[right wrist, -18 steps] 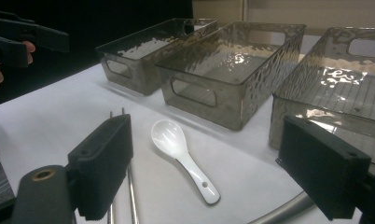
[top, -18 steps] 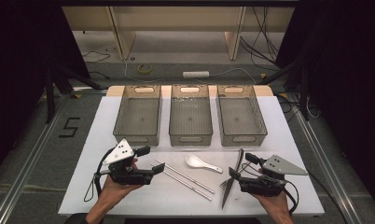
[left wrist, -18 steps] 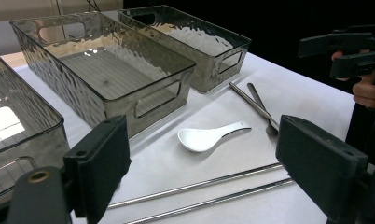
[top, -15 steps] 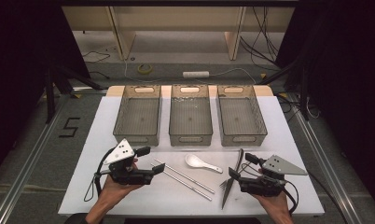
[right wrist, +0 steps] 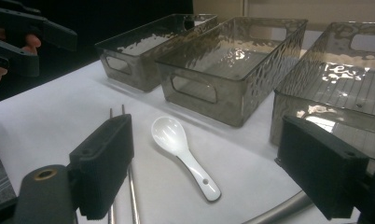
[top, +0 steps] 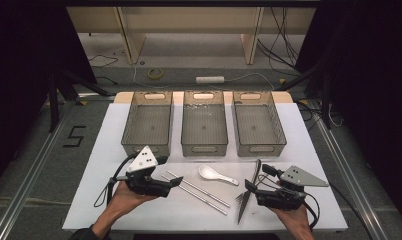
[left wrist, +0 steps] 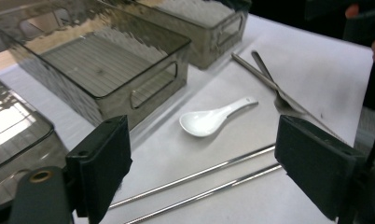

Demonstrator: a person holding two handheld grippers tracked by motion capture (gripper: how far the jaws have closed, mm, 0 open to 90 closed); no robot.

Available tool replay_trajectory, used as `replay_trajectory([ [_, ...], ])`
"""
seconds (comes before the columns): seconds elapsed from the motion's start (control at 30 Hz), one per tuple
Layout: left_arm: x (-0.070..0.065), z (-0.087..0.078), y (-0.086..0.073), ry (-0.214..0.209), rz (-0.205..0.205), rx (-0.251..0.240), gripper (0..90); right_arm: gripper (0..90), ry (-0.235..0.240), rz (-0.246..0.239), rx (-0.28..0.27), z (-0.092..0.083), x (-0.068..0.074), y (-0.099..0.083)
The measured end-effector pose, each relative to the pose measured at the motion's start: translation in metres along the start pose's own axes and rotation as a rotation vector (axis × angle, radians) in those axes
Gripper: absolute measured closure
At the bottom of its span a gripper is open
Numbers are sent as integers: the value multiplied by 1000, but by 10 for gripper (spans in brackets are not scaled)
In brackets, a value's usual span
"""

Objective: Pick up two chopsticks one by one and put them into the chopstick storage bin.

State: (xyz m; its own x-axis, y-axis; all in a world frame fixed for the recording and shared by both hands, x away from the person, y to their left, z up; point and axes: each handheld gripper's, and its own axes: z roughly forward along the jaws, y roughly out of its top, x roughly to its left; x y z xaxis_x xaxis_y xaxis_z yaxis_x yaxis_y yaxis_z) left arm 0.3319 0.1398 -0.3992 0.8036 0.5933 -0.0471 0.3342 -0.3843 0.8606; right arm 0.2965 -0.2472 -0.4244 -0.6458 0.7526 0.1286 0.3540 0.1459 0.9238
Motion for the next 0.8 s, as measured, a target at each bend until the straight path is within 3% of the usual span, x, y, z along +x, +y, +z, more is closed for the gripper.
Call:
replay_trajectory([
  [0.13, 1, 9, 9, -44, 21, 55, 186, 194, 1, -1, 7, 1, 0, 0],
  [0.63, 0, 32, 22, -100, 147, 234, 203, 195, -2, -6, 14, 2, -1, 0],
  [0.8, -5, 43, 23, -121, 223, 327, 229, 195, -2, -4, 15, 2, -1, 0],
])
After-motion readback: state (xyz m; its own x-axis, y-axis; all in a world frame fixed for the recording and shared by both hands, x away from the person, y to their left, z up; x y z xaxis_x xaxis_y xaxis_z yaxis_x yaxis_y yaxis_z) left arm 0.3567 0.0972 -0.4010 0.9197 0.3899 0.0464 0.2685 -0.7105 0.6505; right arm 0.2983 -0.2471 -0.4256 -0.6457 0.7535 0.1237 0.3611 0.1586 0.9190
